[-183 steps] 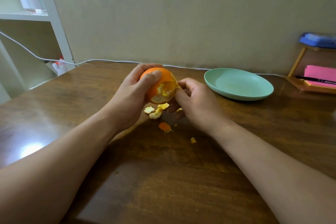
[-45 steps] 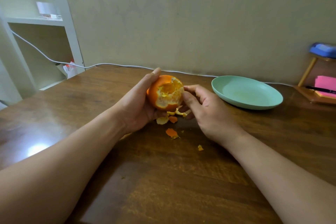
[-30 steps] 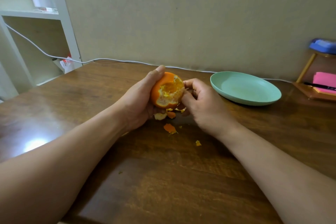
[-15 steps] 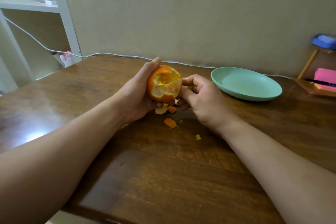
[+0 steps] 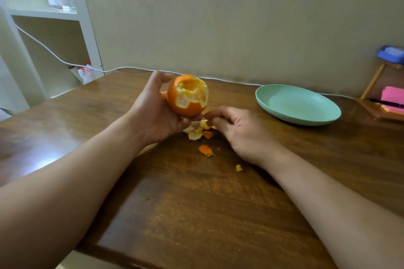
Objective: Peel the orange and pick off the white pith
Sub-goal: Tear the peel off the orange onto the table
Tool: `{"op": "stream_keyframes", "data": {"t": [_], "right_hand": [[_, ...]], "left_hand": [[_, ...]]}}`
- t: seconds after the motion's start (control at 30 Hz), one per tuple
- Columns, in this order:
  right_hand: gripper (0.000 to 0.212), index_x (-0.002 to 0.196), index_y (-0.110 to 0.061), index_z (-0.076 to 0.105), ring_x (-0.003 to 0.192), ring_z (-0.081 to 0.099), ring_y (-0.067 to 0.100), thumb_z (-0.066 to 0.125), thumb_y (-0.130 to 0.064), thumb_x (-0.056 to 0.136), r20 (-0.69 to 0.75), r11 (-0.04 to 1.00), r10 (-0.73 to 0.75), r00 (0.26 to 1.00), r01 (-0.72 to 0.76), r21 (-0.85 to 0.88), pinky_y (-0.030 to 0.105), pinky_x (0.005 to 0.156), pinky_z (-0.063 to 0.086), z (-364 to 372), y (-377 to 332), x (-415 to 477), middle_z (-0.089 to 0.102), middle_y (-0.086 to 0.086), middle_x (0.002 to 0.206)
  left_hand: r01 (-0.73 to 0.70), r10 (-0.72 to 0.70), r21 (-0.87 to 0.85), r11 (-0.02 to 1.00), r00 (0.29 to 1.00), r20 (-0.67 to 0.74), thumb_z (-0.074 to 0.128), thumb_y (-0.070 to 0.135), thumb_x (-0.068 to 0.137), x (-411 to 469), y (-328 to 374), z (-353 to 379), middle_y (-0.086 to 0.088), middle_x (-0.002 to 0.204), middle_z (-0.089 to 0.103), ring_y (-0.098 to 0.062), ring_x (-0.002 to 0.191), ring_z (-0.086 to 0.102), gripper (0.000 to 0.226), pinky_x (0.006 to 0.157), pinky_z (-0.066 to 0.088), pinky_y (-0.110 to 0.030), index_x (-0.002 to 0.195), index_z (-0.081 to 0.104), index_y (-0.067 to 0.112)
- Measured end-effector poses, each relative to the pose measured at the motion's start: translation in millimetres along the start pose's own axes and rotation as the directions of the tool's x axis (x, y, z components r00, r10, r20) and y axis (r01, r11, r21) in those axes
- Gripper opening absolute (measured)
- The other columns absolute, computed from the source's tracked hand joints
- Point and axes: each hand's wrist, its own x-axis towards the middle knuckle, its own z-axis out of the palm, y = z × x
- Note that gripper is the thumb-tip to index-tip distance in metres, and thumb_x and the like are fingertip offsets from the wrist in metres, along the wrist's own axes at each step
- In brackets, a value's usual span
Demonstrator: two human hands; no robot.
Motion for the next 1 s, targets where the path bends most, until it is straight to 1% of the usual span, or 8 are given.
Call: {"op": "stream_keyframes", "data": {"t": [0.1, 0.27, 0.37, 0.43, 0.5, 0.7, 0.87, 1.0], "right_hand": [[0.022, 0.123, -0.036, 0.076, 0.107, 0.067, -0.003, 0.058, -0.037, 0.109, -0.002, 1.0, -0.025, 1.0, 0.025, 0.012, 0.031, 0.095, 0.056, 2.8, -2.0, -1.7, 0.075, -0.022, 0.114], [0.019, 0.123, -0.031, 0.07, 0.105, 0.063, -0.005, 0.062, -0.037, 0.107, -0.233, 0.991, -0.118, 0.965, 0.129, 0.032, 0.011, 0.083, 0.051, -7.1, -8.0, -6.7, 0.07, -0.02, 0.11], [0.031, 0.135, -0.033, 0.066, 0.11, 0.064, -0.005, 0.064, -0.041, 0.105, -0.234, 0.974, -0.159, 0.959, 0.192, 0.125, 0.01, 0.089, 0.051, -7.4, -12.4, -10.0, 0.069, -0.019, 0.115], [0.037, 0.14, -0.034, 0.064, 0.111, 0.064, -0.005, 0.064, -0.042, 0.104, -0.194, 0.971, -0.183, 0.964, 0.208, 0.118, 0.009, 0.09, 0.051, -5.6, -15.2, -11.4, 0.068, -0.018, 0.117], [0.037, 0.14, -0.033, 0.066, 0.11, 0.064, -0.005, 0.065, -0.042, 0.103, -0.187, 0.973, -0.202, 0.961, 0.219, 0.076, 0.009, 0.089, 0.051, -5.0, -16.8, -11.7, 0.067, -0.019, 0.116], [0.035, 0.136, -0.027, 0.07, 0.114, 0.069, 0.001, 0.065, -0.041, 0.105, -0.218, 0.972, -0.227, 0.949, 0.235, 0.01, 0.031, 0.096, 0.06, -10.5, -12.8, -9.7, 0.073, -0.016, 0.122], [0.035, 0.133, -0.027, 0.069, 0.106, 0.07, -0.002, 0.062, -0.047, 0.105, -0.182, 0.979, -0.203, 0.962, 0.199, -0.043, 0.027, 0.088, 0.062, -12.5, -11.8, -11.9, 0.075, -0.016, 0.115], [0.034, 0.14, -0.026, 0.066, 0.108, 0.07, 0.0, 0.059, -0.038, 0.109, -0.158, 0.972, -0.232, 0.96, 0.223, -0.072, 0.025, 0.089, 0.062, -12.4, -13.8, -12.3, 0.074, -0.013, 0.12]], "left_hand": [[-0.026, 0.028, 0.125, 0.992, 1.0, -0.014, 0.041, 0.049, 0.102, -2.6, 1.6, 2.2, -0.023, 0.108, 0.069, -0.036, 0.075, 0.068, 0.052, 0.05, 0.047, -0.027, 0.122, 0.068, 0.009], [-0.014, 0.049, 0.297, 0.955, 0.993, -0.109, 0.056, 0.08, 0.089, -4.3, 1.2, 5.3, -0.016, 0.093, 0.067, -0.025, 0.062, 0.058, 0.071, 0.042, 0.039, -0.022, 0.114, 0.067, 0.014], [-0.007, 0.051, 0.368, 0.93, 0.993, -0.109, 0.06, 0.083, 0.076, -4.2, 0.8, 6.5, -0.013, 0.103, 0.079, -0.028, 0.084, 0.077, 0.087, 0.068, 0.064, -0.036, 0.124, 0.07, 0.012], [-0.005, 0.041, 0.411, 0.912, 0.996, -0.079, 0.061, 0.082, 0.075, -5.4, 0.1, 8.0, -0.016, 0.12, 0.079, -0.033, 0.11, 0.077, 0.091, 0.098, 0.061, -0.047, 0.132, 0.072, 0.012], [-0.009, 0.044, 0.447, 0.895, 0.997, -0.066, 0.06, 0.082, 0.078, -8.2, -0.3, 9.7, -0.018, 0.124, 0.077, -0.036, 0.116, 0.074, 0.088, 0.109, 0.053, -0.051, 0.129, 0.075, 0.012], [-0.051, 0.063, 0.416, 0.908, 0.998, -0.014, 0.048, 0.061, 0.103, -14.8, -0.2, 13.6, -0.012, 0.092, 0.075, -0.02, 0.067, 0.071, 0.054, 0.051, 0.051, -0.025, 0.116, 0.07, 0.013], [-0.089, 0.097, 0.527, 0.845, 0.995, 0.012, 0.048, 0.075, 0.092, -13.1, -2.4, 17.1, -0.007, 0.089, 0.078, -0.017, 0.072, 0.073, 0.062, 0.059, 0.044, -0.027, 0.107, 0.071, 0.02], [-0.073, 0.072, 0.498, 0.864, 0.997, 0.022, 0.053, 0.076, 0.084, -12.5, -3.5, 15.8, -0.012, 0.103, 0.081, -0.027, 0.089, 0.079, 0.069, 0.082, 0.06, -0.04, 0.116, 0.072, 0.017]]}}
